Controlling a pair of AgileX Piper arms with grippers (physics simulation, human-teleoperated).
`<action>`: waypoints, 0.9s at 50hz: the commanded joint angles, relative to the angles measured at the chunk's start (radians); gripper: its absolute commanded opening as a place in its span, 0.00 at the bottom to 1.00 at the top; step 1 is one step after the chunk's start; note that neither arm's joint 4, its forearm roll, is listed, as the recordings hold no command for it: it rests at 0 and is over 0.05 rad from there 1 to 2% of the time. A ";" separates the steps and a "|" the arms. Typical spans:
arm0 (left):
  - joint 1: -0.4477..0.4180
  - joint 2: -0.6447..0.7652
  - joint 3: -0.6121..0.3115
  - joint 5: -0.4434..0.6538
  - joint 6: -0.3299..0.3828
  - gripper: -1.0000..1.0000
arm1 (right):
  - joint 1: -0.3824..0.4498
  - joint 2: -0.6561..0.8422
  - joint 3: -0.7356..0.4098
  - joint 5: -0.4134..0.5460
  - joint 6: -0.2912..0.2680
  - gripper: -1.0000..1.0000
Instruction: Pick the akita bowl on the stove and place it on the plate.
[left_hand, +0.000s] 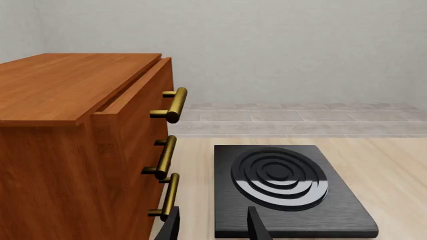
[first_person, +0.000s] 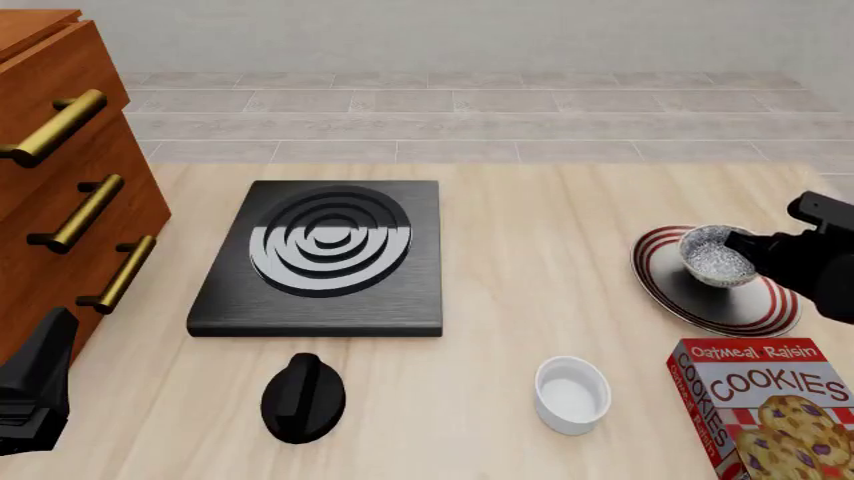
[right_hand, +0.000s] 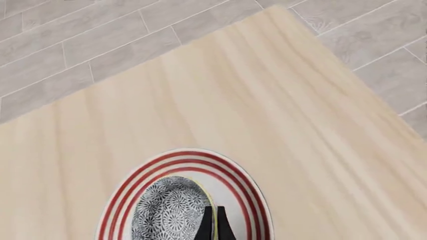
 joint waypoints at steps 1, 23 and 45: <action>0.000 0.000 0.000 0.000 0.000 1.00 | 0.010 0.038 0.010 -0.017 0.017 0.00; 0.000 0.000 0.000 0.000 0.000 1.00 | 0.012 -0.208 0.091 -0.017 -0.168 1.00; 0.000 0.000 0.000 0.000 0.000 1.00 | 0.108 -0.355 0.106 0.077 -0.236 1.00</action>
